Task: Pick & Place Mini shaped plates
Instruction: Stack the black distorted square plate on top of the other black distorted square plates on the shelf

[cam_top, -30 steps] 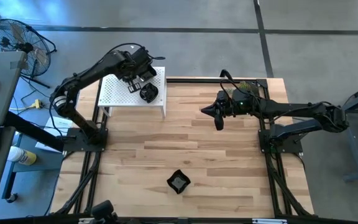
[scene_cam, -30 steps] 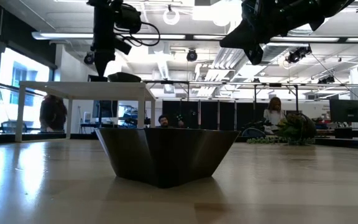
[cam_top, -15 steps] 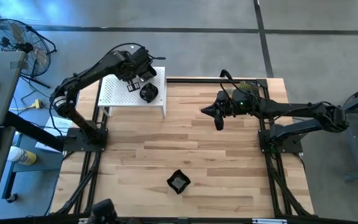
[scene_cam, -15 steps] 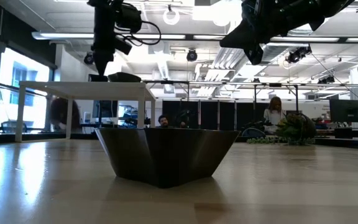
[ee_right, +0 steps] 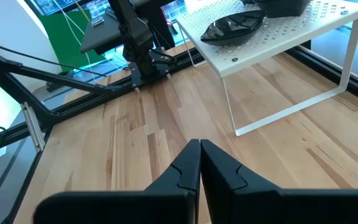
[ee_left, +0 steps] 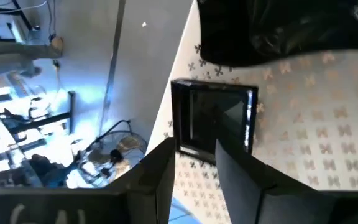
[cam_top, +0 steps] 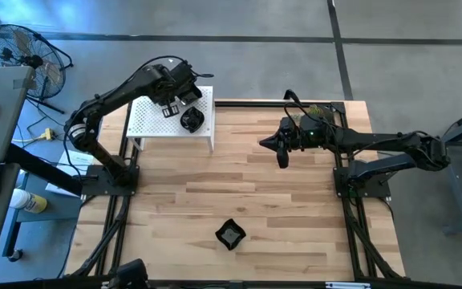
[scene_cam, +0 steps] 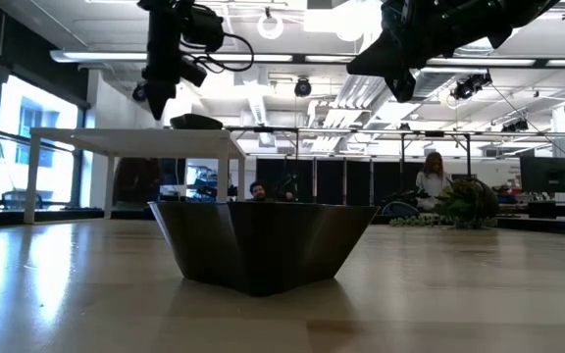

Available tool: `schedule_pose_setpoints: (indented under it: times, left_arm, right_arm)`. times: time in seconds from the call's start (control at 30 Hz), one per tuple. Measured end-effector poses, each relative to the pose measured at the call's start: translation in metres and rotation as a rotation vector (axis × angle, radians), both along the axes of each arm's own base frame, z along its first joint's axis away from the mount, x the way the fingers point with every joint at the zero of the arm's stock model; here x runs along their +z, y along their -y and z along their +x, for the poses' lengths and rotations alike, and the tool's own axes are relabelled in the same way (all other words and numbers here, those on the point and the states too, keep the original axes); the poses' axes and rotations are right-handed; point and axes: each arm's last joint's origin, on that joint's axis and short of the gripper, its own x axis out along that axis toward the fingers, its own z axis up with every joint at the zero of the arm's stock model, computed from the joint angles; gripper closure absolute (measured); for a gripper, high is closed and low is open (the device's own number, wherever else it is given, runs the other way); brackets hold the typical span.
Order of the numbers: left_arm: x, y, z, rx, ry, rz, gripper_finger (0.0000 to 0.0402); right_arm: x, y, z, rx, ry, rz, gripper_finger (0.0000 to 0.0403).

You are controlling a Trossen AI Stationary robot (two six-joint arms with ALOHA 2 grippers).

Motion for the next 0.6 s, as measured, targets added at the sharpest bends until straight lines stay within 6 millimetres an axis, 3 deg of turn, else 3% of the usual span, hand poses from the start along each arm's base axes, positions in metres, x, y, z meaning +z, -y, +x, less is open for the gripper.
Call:
schedule_pose_setpoints:
  times: [0.1,0.3,0.4,0.6]
  left_arm:
    - [0.004,0.012,0.000,-0.012,0.010,-0.023,0.0303]
    - [0.031,0.059,-0.014,0.016,0.466,-0.181,0.0390]
    - [0.041,0.094,-0.024,0.007,0.666,-0.207,0.0389]
    - [0.023,0.160,-0.028,0.050,0.827,-0.360,0.0396]
  right_arm:
    - [0.000,0.000,0.000,-0.001,0.002,0.018,0.0396]
    - [0.000,0.000,0.000,-0.001,0.001,0.024,0.0396]
    - [0.000,0.000,0.000,-0.002,0.002,0.024,0.0396]
    - [0.000,0.000,0.000,-0.002,0.001,0.024,0.0396]
